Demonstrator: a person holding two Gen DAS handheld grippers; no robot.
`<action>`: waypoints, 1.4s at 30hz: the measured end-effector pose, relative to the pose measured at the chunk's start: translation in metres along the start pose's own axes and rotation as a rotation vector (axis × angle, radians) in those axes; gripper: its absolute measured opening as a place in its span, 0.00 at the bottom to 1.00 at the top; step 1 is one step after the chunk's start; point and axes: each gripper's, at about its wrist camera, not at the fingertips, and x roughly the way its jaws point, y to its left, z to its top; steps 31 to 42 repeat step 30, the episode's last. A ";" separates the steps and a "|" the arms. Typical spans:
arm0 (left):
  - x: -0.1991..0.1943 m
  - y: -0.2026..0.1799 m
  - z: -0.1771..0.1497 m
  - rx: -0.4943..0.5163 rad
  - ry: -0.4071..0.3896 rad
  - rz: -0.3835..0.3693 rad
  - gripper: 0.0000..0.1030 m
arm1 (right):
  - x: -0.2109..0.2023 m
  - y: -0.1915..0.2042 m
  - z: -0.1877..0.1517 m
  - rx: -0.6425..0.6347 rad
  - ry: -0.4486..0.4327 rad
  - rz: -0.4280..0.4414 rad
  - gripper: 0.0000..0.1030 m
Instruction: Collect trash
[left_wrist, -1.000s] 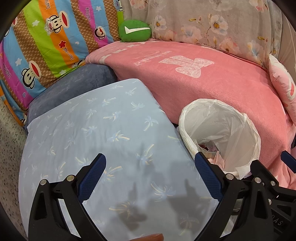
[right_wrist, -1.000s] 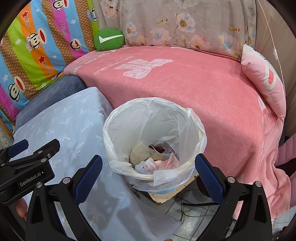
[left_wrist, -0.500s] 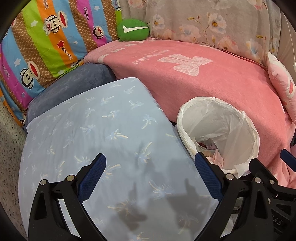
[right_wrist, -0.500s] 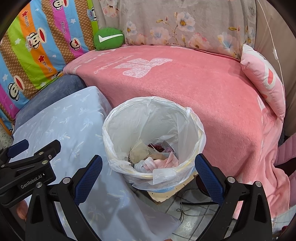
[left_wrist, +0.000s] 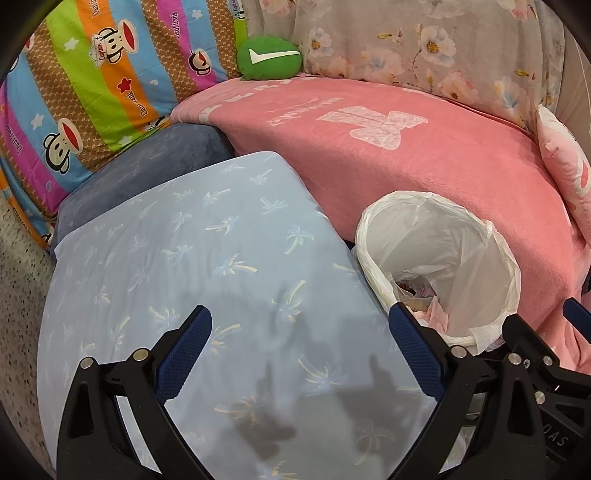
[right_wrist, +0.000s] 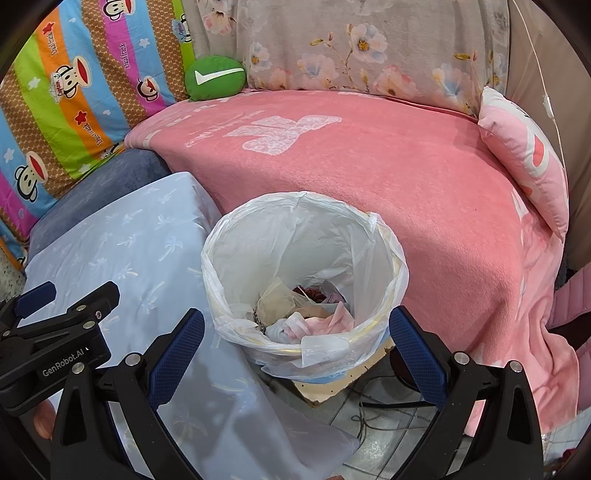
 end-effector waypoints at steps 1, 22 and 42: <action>0.000 0.000 0.000 0.001 0.000 0.001 0.90 | 0.000 0.000 0.000 0.000 0.000 0.000 0.95; 0.000 -0.001 -0.002 0.006 0.002 0.001 0.90 | 0.000 -0.001 0.000 0.001 0.000 -0.002 0.95; 0.002 -0.003 -0.003 0.013 0.008 -0.006 0.90 | 0.001 -0.003 0.001 0.008 0.006 -0.002 0.95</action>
